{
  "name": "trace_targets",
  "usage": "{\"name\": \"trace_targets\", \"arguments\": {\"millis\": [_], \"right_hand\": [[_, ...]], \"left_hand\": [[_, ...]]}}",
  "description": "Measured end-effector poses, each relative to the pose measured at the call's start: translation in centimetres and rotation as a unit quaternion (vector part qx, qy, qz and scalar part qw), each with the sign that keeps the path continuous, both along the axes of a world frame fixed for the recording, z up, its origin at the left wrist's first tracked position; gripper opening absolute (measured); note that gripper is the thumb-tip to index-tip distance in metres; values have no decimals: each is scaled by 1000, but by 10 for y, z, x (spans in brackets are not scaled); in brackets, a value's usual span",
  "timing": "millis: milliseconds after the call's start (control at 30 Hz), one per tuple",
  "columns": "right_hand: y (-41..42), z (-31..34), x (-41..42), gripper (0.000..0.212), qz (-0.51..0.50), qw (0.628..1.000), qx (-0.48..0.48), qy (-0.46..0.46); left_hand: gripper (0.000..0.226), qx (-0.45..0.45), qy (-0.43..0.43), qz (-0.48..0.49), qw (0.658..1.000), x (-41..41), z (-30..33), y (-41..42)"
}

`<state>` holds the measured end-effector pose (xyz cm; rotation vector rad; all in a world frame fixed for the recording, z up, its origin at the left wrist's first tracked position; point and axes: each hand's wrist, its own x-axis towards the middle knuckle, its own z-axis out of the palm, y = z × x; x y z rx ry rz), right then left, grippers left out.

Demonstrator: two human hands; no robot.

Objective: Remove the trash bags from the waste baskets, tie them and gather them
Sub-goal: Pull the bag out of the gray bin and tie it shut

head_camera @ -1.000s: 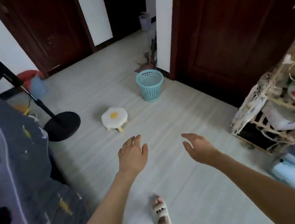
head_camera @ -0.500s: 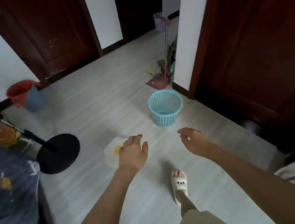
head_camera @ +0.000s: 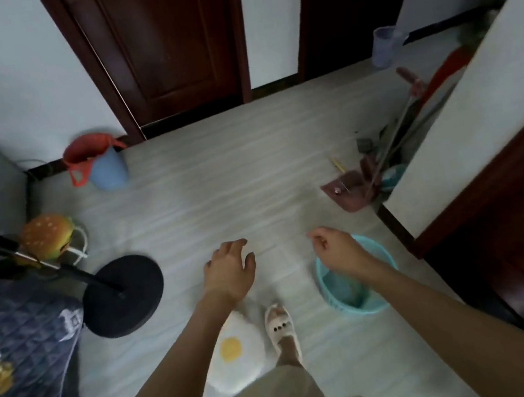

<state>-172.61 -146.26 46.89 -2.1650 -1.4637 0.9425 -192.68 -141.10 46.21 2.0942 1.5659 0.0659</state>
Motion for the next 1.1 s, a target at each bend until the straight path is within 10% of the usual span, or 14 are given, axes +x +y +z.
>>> {"name": "trace_targets", "arguments": {"millis": [1100], "right_hand": [[987,-7,-224,35,297,951,-46,72]], "left_hand": [[38,29,-70,336,939,-215,11,856]]}}
